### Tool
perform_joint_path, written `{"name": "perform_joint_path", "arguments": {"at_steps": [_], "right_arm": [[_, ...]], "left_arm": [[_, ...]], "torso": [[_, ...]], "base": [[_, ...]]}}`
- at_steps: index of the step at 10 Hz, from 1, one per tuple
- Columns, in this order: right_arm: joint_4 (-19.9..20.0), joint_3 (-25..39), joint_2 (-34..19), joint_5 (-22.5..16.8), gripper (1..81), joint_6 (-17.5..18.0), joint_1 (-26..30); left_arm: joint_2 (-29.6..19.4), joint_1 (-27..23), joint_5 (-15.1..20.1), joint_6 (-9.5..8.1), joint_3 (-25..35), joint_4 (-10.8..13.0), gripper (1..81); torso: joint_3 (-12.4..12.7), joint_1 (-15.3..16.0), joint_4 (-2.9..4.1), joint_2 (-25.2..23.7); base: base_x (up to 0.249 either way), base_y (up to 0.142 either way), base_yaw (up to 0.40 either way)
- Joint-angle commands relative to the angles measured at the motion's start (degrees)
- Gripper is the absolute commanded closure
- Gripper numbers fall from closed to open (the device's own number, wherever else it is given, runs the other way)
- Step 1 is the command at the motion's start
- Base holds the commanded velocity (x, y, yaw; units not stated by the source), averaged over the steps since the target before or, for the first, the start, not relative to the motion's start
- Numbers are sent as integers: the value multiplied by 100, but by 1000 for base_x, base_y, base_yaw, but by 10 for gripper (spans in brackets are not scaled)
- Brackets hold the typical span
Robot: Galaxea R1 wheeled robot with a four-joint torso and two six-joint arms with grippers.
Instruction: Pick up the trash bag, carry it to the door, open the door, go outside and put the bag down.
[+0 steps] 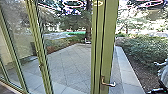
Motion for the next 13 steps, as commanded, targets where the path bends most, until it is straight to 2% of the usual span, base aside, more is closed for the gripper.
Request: {"name": "perform_joint_path", "arguments": {"at_steps": [1,2,3,4,9,10,12,13], "right_arm": [[-1145,189,271,-364,10,1608,935],[-1759,276,376,-364,10,2371,1014],[-2233,294,499,-364,10,2977,1041],[-2560,200,683,-364,10,3331,1041],[-2659,-681,1580,-355,10,3429,1304],[-2633,-840,1686,-347,10,3571,1340],[-2641,-1225,1976,-347,10,4191,1418],[-2641,-1287,2046,-303,10,4631,1427]], "left_arm": [[-58,-310,328,20,62,-47,811],[-58,-310,328,20,62,-47,811],[-58,-302,319,20,53,-47,811],[-67,-310,319,20,53,-47,811],[-6,-302,328,20,-210,-134,811],[12,-309,328,20,-220,-135,811],[47,-310,319,20,-228,-135,811],[56,-310,310,20,-228,-135,811]], "torso": [[0,0,0,0],[0,2,0,0],[0,0,0,0],[0,0,0,0],[-2,2,0,0],[-2,2,0,2],[-4,4,0,2],[-4,4,0,2]], "base": [[0,0,0],[0,0,0],[0,0,0],[0,0,0],[0,0,0],[0,0,0],[0,0,0],[0,0,0]]}}
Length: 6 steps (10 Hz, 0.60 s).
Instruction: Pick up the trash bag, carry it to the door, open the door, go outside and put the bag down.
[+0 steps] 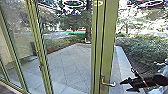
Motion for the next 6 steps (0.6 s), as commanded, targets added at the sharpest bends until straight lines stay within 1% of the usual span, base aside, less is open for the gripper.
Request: {"name": "perform_joint_path", "arguments": {"at_steps": [1,2,4,6], "right_arm": [[-32,-158,178,25,10,899,884],[-67,-245,319,16,10,1154,919],[-76,-395,547,25,10,1480,919],[-85,-701,881,16,10,1743,875]], "left_arm": [[-57,-310,318,20,36,-33,811],[-40,-310,301,20,36,-33,811],[-31,-301,301,20,-8,-33,811],[22,-302,318,20,-130,-86,811]], "torso": [[0,0,0,0],[0,0,0,0],[0,0,0,0],[0,0,0,0]], "base": [[0,0,0],[0,0,0],[0,0,0],[0,0,0]]}}
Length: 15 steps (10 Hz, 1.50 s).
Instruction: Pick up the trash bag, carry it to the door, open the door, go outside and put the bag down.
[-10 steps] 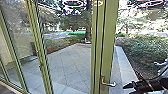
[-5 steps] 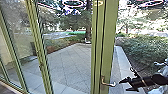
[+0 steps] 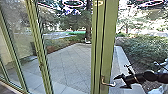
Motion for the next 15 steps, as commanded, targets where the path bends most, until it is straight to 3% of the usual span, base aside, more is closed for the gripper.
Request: {"name": "perform_joint_path", "arguments": {"at_steps": [1,9,11,15], "right_arm": [[-28,-382,304,-27,10,426,691],[-19,-1700,1341,280,10,849,497],[-19,-1886,1438,456,10,849,400],[-11,-2193,1535,623,10,1173,110]], "left_arm": [[20,-309,367,20,-105,-78,811],[55,-310,376,20,-167,-86,811],[55,-310,376,20,-167,-95,811],[73,-310,385,20,-167,-86,811]], "torso": [[0,0,0,0],[-2,2,0,2],[-2,2,0,2],[-5,7,0,5]], "base": [[0,0,0],[0,0,0],[0,0,0],[0,0,0]]}}
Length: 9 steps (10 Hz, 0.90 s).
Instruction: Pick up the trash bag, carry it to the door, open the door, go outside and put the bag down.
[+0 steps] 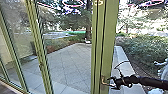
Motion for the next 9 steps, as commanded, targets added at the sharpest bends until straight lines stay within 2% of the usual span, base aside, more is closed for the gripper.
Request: {"name": "perform_joint_path", "arguments": {"at_steps": [1,5,9], "right_arm": [[-4,-55,3,-14,10,246,777],[5,-476,319,100,10,562,373],[32,-1013,829,126,10,571,13]], "left_arm": [[-42,-310,347,20,31,-41,811],[2,-309,347,20,-110,-50,811],[37,-292,347,20,-171,-50,811]], "torso": [[0,0,0,0],[-2,0,0,0],[-2,0,-2,0]], "base": [[0,0,0],[0,0,0],[0,0,0]]}}
